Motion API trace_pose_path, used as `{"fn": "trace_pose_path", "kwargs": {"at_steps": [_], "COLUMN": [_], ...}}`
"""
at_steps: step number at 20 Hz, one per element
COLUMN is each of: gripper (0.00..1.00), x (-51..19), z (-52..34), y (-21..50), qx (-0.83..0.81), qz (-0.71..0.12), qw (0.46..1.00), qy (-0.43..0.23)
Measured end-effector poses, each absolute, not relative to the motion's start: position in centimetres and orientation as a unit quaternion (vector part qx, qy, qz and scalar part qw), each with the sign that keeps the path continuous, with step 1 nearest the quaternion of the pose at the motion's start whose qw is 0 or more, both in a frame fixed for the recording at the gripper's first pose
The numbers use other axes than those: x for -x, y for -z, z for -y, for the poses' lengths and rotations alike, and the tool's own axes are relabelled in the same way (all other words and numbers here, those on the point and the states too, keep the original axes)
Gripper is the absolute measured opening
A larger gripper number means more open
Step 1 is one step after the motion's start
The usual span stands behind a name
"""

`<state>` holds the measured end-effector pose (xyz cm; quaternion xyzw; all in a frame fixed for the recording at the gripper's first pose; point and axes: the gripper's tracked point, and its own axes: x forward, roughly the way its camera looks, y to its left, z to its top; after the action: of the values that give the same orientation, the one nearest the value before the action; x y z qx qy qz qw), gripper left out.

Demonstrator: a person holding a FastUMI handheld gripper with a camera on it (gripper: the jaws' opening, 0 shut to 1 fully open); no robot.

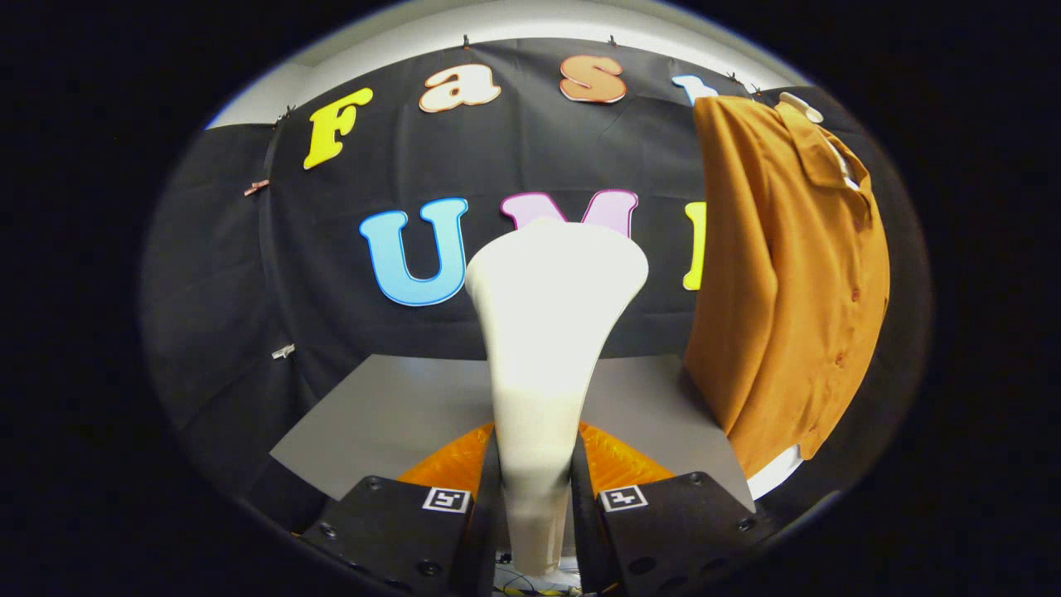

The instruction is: Iron the clothes twice with a garment steamer, once on the left side and once on the right side.

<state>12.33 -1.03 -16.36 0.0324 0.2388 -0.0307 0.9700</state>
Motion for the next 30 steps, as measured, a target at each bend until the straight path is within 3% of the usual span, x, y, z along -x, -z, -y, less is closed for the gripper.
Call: {"fn": "trace_pose_path", "kwargs": {"at_steps": [9,17,30], "gripper": [0.42,0.42,0.42], "x": [-4.9,-3.2,-9.6], "z": [5.8,15.2,25.0], "y": [10.8,7.6,11.5], "qx": [-0.025,-0.009,-0.064], "qz": [-0.177,-0.141,-0.181], "qw": [0.978,0.977,0.981], "qy": [0.111,0.159,0.038]}}
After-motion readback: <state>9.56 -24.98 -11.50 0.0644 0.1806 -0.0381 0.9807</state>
